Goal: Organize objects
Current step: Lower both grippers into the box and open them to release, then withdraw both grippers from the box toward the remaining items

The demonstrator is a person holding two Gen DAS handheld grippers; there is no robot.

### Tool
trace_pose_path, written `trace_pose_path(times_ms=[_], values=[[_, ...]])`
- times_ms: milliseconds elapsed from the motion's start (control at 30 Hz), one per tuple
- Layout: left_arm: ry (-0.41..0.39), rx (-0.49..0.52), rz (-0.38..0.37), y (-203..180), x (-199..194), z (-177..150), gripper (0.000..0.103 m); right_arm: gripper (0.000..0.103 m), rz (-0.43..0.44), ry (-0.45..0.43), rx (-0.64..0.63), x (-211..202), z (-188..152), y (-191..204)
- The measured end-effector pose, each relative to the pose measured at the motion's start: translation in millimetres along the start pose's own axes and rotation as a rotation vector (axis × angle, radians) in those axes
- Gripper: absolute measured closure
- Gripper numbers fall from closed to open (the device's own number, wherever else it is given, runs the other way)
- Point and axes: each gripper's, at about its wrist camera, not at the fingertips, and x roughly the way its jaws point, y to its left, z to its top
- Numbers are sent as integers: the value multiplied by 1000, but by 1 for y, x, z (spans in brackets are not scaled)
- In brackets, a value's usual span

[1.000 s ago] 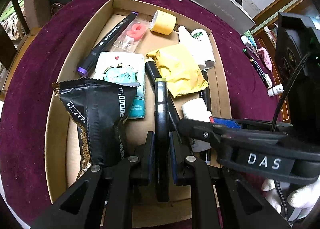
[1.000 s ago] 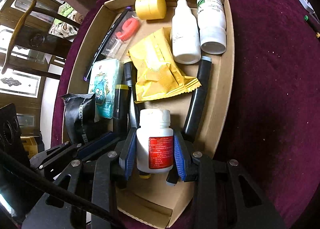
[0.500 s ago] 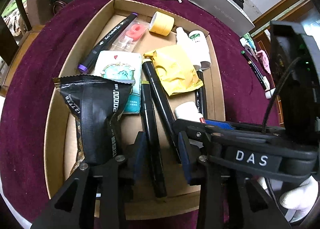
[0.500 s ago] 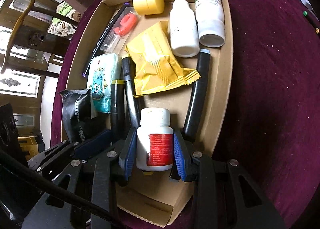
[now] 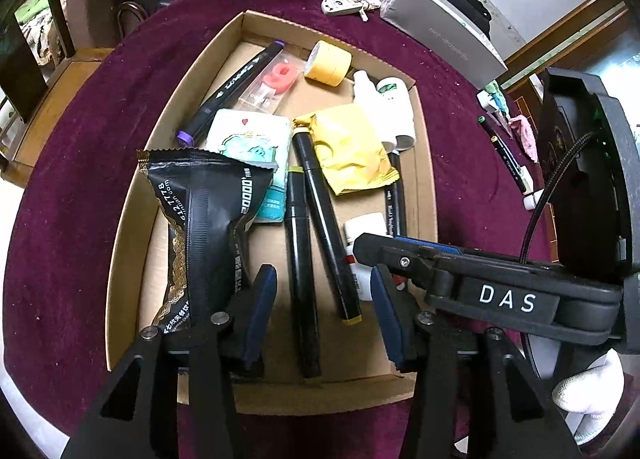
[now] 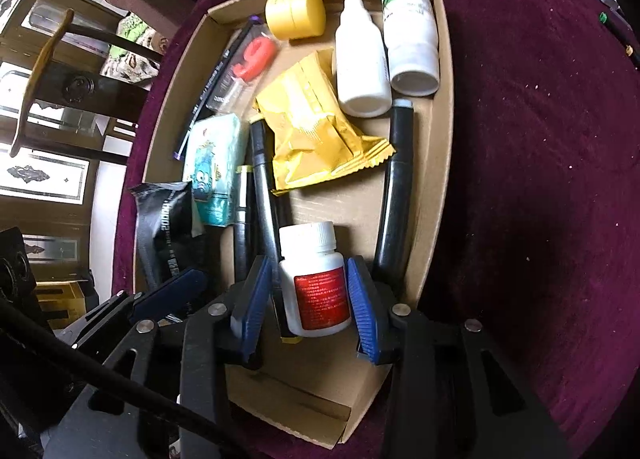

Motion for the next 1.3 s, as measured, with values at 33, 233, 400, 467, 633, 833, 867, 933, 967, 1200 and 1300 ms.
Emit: trace_pose_path(times_ms=[33,233,400,467,633,833,867,933,967,1200,1300], values=[[-2,2,1,-2,-1,0,60,65,5,-8,2,-3,0,-1],[-17,23,17,-17,-9,-3,58,65,41,-51,3,-20,-8,-6],[-27,60,47,-37,-16,-8,57,63,80,-92,27,-36,-20,-26],[-33,84,55,-51,-19,-11,57,62,94,-106,40,-42,-22,-31],[-28,136,61,-89,-19,-17,57,61,115,-141,92,-64,-34,-64],[5,196,32,-146,-5,-29,57,59,112,-183,193,-99,-57,-143],[12,206,28,-155,-1,-31,57,59,109,-189,212,-103,-60,-156],[36,230,21,-176,10,-37,57,58,100,-208,266,-115,-71,-189],[48,237,19,-184,15,-39,58,57,97,-216,290,-120,-76,-203],[135,262,26,-232,59,-59,58,56,60,-282,480,-158,-114,-312],[172,260,39,-242,73,-69,58,56,22,-314,530,-175,-123,-348]])
